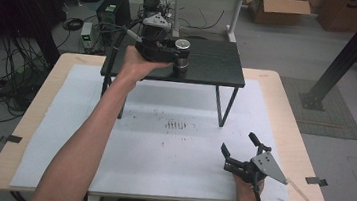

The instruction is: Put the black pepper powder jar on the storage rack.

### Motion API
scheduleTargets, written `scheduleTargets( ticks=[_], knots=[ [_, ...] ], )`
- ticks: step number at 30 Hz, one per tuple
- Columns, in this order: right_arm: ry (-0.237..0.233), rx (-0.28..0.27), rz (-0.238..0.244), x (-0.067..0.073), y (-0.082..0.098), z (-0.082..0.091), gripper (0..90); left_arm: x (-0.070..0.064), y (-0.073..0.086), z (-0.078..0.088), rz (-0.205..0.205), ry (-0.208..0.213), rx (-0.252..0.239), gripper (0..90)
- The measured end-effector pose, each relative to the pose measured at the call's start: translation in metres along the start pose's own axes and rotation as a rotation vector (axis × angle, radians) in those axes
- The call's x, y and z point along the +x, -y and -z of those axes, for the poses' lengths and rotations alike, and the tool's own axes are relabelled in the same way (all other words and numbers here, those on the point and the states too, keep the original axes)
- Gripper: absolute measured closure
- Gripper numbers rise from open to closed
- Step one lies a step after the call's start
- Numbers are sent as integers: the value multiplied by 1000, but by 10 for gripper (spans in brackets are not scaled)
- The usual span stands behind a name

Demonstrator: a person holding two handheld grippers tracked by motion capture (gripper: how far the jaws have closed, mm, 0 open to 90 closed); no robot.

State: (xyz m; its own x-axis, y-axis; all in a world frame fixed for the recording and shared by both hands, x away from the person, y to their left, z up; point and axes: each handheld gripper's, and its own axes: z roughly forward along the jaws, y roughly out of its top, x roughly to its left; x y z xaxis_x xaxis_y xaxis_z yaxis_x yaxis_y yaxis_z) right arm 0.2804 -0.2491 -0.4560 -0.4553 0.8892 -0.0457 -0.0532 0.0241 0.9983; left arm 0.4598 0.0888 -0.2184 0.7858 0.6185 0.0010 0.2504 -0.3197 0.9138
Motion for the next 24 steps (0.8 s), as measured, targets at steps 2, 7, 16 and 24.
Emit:
scheduleTargets(
  ticks=[2,7,16,24],
  knots=[
    [0,0,-1,0,0,0,16,0,0,0,-2,0,1,488],
    [-1,0,-1,0,0,0,16,0,0,0,0,-3,1,489],
    [-1,-1,-1,0,0,0,16,0,0,0,1,-5,2,488],
    [-1,1,-1,0,0,0,16,-1,-1,-1,24,-14,13,387]
  ],
)
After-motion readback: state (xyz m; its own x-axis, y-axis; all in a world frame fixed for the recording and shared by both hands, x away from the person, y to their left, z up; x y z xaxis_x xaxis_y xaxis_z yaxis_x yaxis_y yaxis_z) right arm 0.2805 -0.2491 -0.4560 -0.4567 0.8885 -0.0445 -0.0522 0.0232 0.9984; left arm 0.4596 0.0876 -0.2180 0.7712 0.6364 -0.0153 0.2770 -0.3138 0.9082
